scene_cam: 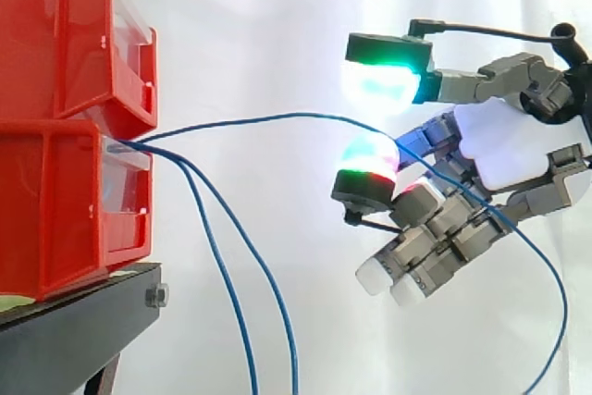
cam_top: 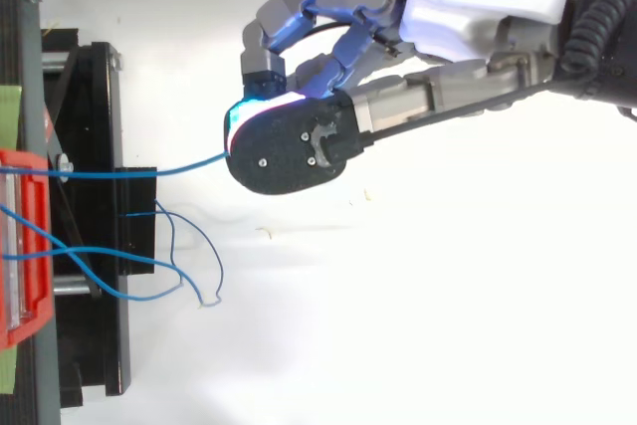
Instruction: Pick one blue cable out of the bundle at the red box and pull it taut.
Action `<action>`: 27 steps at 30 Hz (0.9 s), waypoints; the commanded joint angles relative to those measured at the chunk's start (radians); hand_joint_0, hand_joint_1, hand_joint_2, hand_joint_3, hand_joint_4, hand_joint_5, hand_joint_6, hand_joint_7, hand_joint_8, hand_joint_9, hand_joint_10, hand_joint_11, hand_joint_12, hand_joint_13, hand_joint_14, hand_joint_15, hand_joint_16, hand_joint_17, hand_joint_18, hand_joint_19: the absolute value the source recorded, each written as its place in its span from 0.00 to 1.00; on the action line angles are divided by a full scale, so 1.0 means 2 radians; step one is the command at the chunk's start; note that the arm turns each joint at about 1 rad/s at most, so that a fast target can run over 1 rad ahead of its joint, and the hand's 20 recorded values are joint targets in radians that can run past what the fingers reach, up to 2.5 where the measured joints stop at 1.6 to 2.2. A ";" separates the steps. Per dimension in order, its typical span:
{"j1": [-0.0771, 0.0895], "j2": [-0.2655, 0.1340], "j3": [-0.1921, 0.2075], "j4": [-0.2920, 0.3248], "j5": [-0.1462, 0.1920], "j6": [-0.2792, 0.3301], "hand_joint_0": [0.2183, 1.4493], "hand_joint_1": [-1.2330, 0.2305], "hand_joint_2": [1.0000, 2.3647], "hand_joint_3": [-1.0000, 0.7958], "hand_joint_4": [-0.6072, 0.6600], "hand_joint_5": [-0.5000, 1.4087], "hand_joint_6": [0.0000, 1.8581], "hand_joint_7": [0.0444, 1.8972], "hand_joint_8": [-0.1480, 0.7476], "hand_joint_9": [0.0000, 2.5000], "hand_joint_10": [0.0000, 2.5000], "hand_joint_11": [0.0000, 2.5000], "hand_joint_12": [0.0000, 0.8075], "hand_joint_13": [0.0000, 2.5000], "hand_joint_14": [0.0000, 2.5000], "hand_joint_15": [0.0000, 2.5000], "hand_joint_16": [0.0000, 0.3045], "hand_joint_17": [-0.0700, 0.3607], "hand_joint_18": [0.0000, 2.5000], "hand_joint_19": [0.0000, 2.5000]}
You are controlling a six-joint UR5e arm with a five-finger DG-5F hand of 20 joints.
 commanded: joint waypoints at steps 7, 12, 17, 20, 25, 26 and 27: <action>0.000 0.000 0.000 0.001 0.000 0.000 0.31 0.41 0.01 0.43 0.59 0.18 0.48 0.58 0.59 0.41 0.01 0.47 0.49 0.23 0.01 0.16 0.20 0.48 0.17 0.13; 0.000 0.000 0.000 0.001 0.000 0.000 0.31 0.36 0.01 0.49 0.60 0.19 0.49 0.58 0.61 0.42 0.01 0.46 0.51 0.24 0.01 0.16 0.21 0.50 0.19 0.12; 0.000 0.000 0.000 0.001 0.000 -0.001 0.33 0.32 0.01 0.51 0.60 0.19 0.49 0.59 0.59 0.41 0.01 0.47 0.50 0.24 0.01 0.16 0.20 0.48 0.19 0.12; 0.000 0.000 0.000 0.001 0.000 -0.002 0.34 0.30 0.01 0.51 0.59 0.18 0.49 0.61 0.58 0.41 0.01 0.47 0.49 0.24 0.01 0.15 0.20 0.47 0.18 0.12; 0.000 0.000 -0.001 0.001 0.000 -0.002 0.35 0.30 0.01 0.49 0.57 0.18 0.49 0.60 0.56 0.45 0.01 0.53 0.48 0.24 0.01 0.16 0.19 0.47 0.18 0.11; 0.000 0.000 -0.001 0.001 0.000 -0.002 0.35 0.30 0.01 0.50 0.58 0.18 0.49 0.60 0.56 0.46 0.01 0.54 0.48 0.24 0.01 0.16 0.19 0.47 0.18 0.12; 0.000 0.000 -0.001 0.001 0.000 -0.002 0.35 0.30 0.01 0.49 0.57 0.18 0.49 0.59 0.56 0.47 0.00 0.56 0.48 0.24 0.01 0.16 0.19 0.47 0.18 0.12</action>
